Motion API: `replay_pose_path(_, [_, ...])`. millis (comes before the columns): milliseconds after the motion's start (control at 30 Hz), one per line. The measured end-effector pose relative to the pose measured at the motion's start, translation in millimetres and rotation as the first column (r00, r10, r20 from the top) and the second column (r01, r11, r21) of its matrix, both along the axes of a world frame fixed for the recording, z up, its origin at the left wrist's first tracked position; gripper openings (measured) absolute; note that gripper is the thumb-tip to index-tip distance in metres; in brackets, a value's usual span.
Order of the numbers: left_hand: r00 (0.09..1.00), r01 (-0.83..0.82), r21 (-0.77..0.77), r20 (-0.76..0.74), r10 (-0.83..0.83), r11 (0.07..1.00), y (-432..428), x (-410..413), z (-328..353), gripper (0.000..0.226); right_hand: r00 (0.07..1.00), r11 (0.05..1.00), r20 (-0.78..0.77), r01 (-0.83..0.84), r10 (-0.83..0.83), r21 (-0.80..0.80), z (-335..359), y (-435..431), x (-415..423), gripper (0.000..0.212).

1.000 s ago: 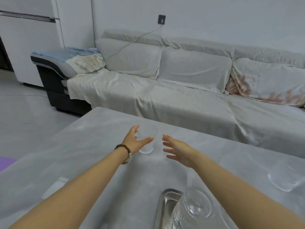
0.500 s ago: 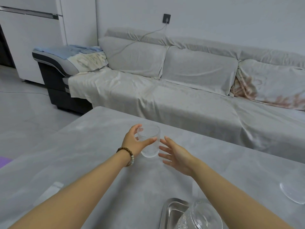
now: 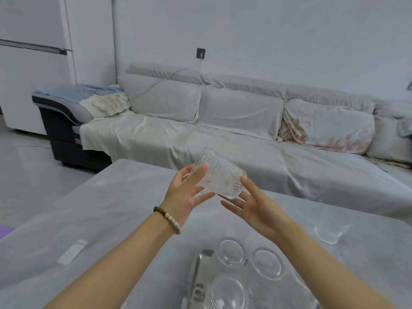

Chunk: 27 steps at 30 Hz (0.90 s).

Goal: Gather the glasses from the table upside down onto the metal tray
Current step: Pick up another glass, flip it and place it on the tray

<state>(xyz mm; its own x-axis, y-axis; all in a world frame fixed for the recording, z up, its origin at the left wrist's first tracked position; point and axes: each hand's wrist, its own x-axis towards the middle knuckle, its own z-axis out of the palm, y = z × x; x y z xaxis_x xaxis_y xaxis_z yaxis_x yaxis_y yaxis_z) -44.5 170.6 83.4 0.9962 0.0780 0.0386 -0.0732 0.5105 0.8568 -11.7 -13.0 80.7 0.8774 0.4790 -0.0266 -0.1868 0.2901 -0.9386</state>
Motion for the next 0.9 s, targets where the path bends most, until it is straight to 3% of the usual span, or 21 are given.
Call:
replay_pose_path(167, [0.988, 0.156, 0.097, -0.006, -0.157, 0.983, -31, -41, 8, 0.082, 0.982, 0.986, 0.124, 0.153, -0.144, -0.067, 24, -50, -57, 0.05])
replay_pose_path(233, [0.98, 0.198, 0.162, -0.009, -0.199, 0.967, -42, -54, 2, 0.072, 0.967, 0.974, 0.159, 0.211, -0.197, -0.077, 28, -71, -75, 0.05])
replay_pose_path(367, [0.957, 0.287, 0.28, -0.032, -0.289, 0.916, -66, -76, -18, 0.064, 0.932, 0.928, 0.205, 0.333, -0.298, -0.167, 25, -108, -106, 0.073])
replay_pose_path(433, [0.959, 0.28, 0.322, -0.046, -0.281, 0.904, -76, -83, -31, 0.051, 0.915, 0.902, 0.258, 0.369, -0.31, -0.225, 20, -121, -119, 0.075])
replay_pose_path(500, [0.983, 0.171, 0.453, -0.019, -0.183, 0.875, -80, -88, -46, 0.025, 0.897, 0.863, 0.315, 0.403, -0.309, -0.303, 14, -131, -131, 0.072])
replay_pose_path(567, [0.991, 0.075, 0.66, 0.033, -0.129, 0.748, -80, -92, -64, 0.028, 0.886, 0.809, 0.362, 0.428, -0.289, -0.403, 7, -139, -139, 0.072])
replay_pose_path(633, [0.989, 0.057, 0.835, 0.029, -0.146, 0.547, -80, -97, -81, 0.045, 0.887, 0.774, 0.387, 0.425, -0.252, -0.469, -2, -144, -146, 0.072])
replay_pose_path(733, [0.989, 0.02, 0.95, 0.027, -0.146, 0.313, -81, -100, -99, 0.058, 0.891, 0.74, 0.405, 0.413, -0.207, -0.53, -16, -144, -153, 0.068])
replay_pose_path(900, [0.992, -0.001, 0.981, 0.025, -0.122, 0.196, -80, -101, -105, 0.065, 0.893, 0.68, 0.412, 0.416, -0.18, -0.604, -45, -134, -160, 0.056])
